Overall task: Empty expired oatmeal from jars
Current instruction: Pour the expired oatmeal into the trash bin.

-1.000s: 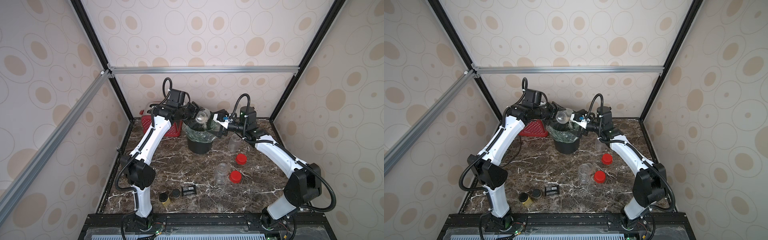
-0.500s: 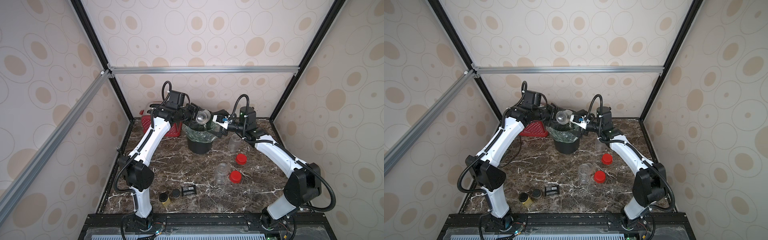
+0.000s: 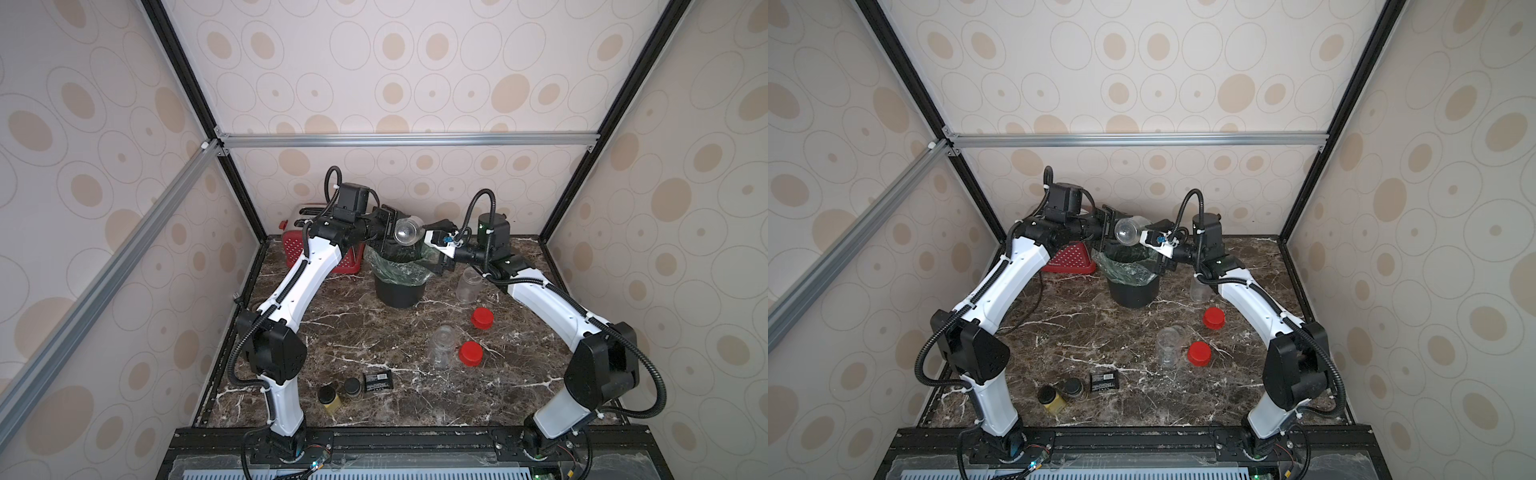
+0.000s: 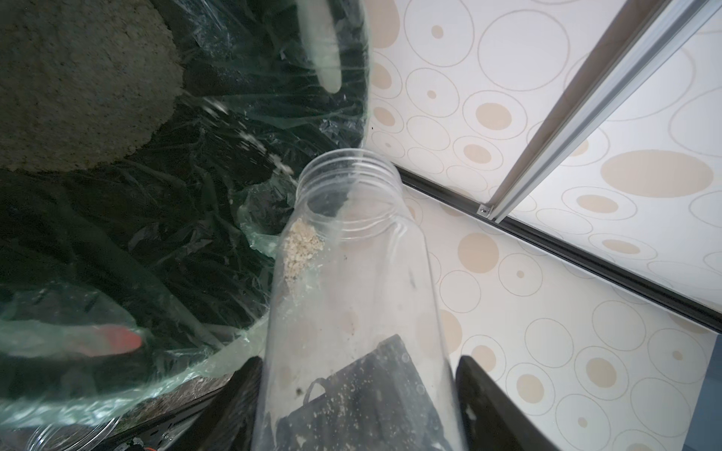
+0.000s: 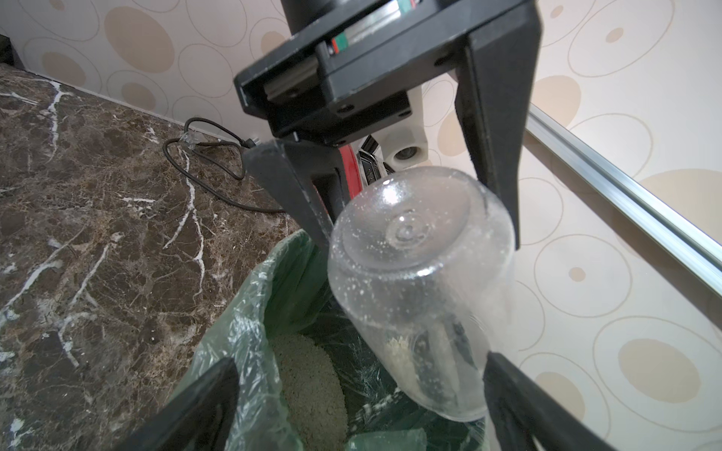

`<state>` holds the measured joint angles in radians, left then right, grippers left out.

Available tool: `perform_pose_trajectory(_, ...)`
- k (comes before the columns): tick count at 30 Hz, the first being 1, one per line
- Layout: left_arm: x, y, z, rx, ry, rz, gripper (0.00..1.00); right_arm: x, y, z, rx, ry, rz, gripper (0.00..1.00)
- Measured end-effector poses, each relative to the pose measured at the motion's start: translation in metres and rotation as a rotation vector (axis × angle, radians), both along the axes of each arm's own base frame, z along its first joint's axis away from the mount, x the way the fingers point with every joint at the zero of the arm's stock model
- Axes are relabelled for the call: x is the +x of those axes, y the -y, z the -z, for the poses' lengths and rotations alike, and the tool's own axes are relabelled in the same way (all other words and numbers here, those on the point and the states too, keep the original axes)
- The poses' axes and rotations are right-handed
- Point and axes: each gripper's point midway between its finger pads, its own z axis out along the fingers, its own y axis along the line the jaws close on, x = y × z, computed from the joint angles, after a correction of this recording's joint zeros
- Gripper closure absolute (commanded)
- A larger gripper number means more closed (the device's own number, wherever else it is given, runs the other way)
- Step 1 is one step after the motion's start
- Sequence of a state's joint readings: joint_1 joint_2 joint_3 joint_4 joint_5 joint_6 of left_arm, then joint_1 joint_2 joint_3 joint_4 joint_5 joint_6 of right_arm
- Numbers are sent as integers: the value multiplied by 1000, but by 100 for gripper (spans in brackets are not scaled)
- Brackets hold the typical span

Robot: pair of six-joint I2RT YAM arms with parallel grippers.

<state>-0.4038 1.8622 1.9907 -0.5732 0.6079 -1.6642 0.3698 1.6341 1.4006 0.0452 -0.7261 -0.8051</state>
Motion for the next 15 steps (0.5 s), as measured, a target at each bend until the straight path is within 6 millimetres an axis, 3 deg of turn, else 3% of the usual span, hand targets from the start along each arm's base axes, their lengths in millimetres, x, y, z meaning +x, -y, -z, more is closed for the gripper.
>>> perform_pose_trajectory(8,-6,2,2,40,47,59,100,6,-2,-5,16,85,-2,1)
perform_pose_trajectory(15,-33,-7,0,53,42,70,100,13,-5,-9,32,187,-11,1)
